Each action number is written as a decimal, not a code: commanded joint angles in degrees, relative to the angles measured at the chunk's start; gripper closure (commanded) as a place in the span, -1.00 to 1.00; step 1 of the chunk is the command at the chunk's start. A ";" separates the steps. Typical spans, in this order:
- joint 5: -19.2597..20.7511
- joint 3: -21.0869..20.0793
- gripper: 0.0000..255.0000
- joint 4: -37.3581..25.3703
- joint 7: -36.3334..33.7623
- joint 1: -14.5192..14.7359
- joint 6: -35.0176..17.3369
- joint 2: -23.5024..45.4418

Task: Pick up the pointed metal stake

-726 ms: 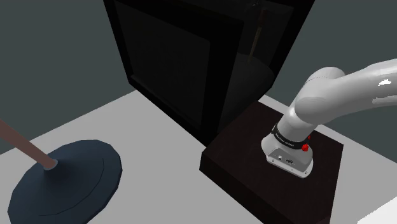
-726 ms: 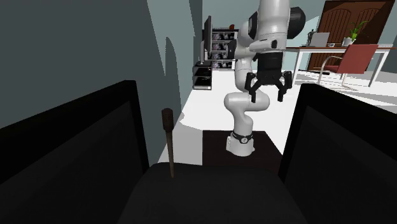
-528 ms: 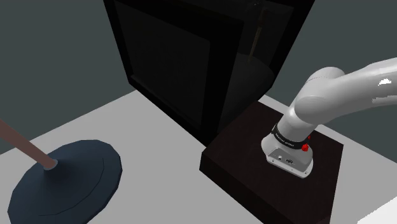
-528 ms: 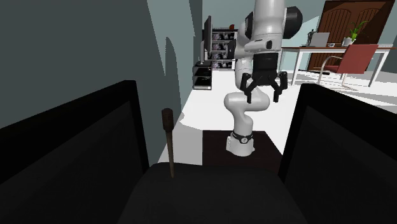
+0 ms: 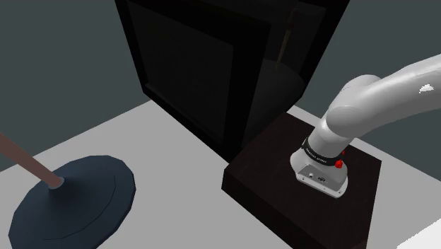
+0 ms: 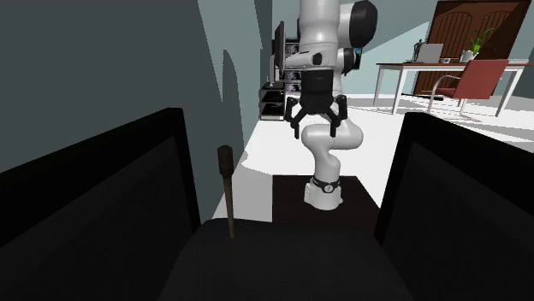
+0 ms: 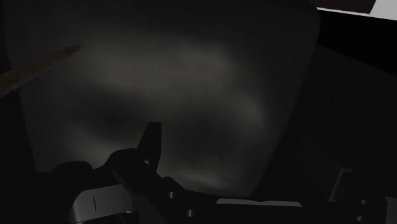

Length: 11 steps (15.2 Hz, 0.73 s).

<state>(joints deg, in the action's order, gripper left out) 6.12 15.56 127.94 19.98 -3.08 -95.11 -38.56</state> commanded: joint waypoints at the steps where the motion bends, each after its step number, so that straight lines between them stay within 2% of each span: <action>1: 0.99 2.57 -1.00 -2.25 3.36 -0.10 -0.12 2.77; 6: 2.18 9.03 -1.00 -9.66 11.84 0.04 0.32 10.61; 11: 1.10 15.73 -1.00 -18.90 21.05 0.47 1.07 20.25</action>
<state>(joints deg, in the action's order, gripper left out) 7.63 29.75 111.48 38.76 -2.71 -94.40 -20.67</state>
